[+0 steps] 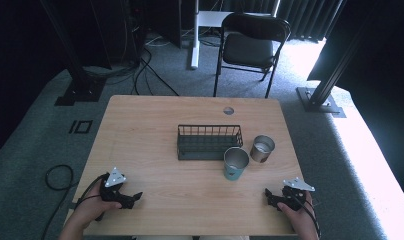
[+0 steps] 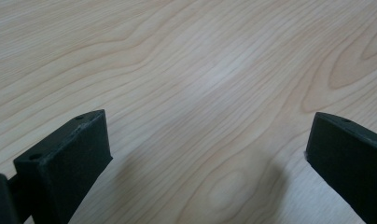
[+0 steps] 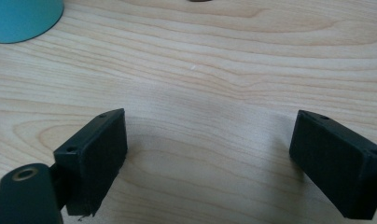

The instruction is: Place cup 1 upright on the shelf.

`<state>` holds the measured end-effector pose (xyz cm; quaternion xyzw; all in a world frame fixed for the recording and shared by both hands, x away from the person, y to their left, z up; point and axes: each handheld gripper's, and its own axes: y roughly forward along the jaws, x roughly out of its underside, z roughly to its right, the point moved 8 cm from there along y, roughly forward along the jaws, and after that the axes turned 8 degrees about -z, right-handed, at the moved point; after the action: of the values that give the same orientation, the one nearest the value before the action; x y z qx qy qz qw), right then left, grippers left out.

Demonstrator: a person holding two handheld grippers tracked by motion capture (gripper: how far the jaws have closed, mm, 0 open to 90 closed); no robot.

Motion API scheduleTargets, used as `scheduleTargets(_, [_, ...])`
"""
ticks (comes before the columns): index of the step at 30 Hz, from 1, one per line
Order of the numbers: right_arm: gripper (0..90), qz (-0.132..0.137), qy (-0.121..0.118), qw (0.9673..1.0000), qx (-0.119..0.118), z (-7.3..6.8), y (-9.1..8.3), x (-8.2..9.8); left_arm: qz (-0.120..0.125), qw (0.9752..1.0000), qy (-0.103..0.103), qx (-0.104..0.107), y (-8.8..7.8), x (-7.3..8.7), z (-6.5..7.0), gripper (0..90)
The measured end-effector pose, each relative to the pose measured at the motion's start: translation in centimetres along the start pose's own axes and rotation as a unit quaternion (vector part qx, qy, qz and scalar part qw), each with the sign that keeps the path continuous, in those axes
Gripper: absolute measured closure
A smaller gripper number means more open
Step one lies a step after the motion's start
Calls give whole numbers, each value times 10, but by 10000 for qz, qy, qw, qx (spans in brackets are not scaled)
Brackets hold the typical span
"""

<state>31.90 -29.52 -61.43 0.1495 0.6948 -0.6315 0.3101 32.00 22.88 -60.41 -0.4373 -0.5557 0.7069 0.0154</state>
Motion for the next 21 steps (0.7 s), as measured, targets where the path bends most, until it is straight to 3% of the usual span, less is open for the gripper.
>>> scheduleTargets(4, [108, 0, 1, 10000, 0, 0, 0, 0, 0, 10000, 51, 72, 3, -5, 5, 6])
scheduleTargets(12, [108, 0, 0, 10000, 1, 0, 0, 0, -136, 9992, 337, 189, 13, -16, 19, 5])
scheduleTargets(21, [108, -3, -3, 10000, 3, 0, 0, 0, -127, 9974, 623, 335, 20, -35, 38, 5])
